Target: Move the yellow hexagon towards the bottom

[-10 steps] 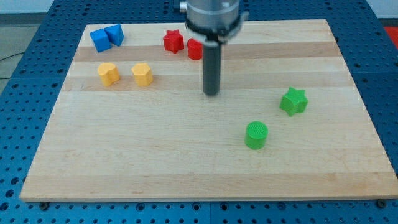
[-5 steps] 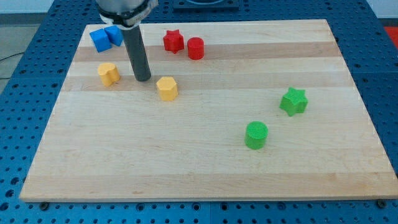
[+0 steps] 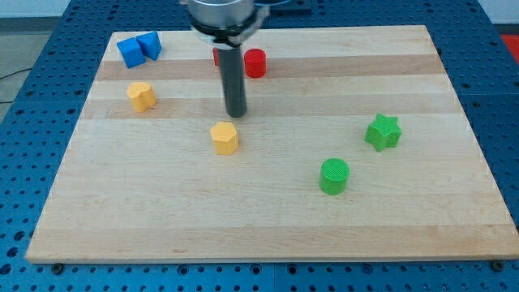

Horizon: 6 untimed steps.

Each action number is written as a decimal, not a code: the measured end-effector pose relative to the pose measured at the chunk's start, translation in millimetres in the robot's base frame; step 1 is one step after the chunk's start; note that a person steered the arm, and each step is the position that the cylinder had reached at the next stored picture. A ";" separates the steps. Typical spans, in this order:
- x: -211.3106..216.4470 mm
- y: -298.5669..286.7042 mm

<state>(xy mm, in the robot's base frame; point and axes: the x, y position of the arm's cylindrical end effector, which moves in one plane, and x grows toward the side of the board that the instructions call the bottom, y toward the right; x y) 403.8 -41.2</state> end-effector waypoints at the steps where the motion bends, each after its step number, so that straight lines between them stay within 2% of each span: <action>1: 17.8 -22.2; 2: 40.7 -40.1; 3: 36.4 -41.0; 4: 17.4 -92.6; 5: 13.1 -203.9; 6: -30.6 -258.0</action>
